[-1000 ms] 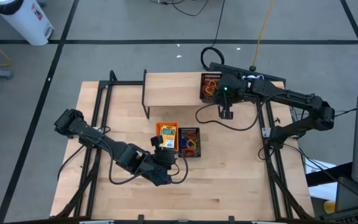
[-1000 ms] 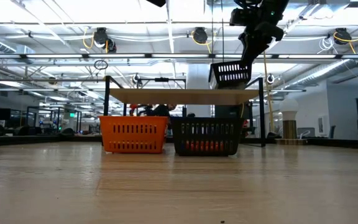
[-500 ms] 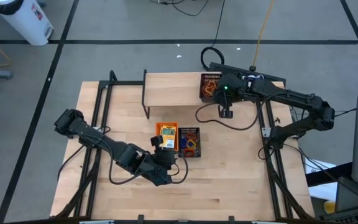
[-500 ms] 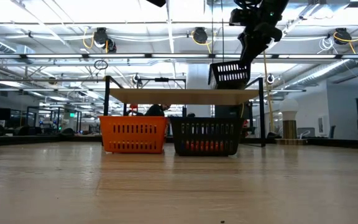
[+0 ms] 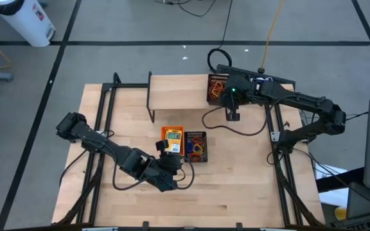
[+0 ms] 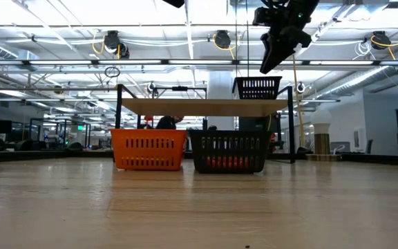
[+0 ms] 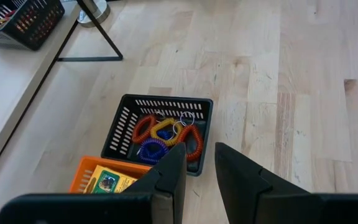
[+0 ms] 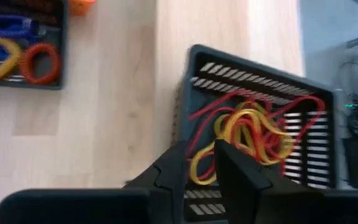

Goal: Pick & Place Office Desk Supplies
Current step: Put the black bin on the shelf

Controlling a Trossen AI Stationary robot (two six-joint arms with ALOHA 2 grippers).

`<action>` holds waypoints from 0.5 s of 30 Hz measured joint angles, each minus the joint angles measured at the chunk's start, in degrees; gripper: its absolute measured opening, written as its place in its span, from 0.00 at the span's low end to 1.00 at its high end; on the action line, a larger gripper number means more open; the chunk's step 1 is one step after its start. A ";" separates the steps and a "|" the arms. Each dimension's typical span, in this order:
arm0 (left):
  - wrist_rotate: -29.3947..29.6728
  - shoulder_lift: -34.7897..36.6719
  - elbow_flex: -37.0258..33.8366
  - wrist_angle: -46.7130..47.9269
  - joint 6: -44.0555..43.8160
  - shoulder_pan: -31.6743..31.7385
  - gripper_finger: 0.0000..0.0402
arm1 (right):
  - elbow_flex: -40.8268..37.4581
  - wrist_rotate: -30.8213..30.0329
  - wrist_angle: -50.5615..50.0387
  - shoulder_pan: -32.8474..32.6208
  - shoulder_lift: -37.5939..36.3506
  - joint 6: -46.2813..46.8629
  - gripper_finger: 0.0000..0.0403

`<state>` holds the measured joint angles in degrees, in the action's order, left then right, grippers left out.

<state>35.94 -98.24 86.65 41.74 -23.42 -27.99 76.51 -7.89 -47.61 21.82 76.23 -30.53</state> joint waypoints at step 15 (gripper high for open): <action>-0.21 0.00 -0.02 -2.09 5.52 1.14 0.22 | -0.02 -2.77 2.17 -12.86 -5.90 4.20 0.21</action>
<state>35.74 -98.24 86.63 39.64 -17.90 -26.85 76.49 -10.66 -45.44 8.97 70.33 -26.33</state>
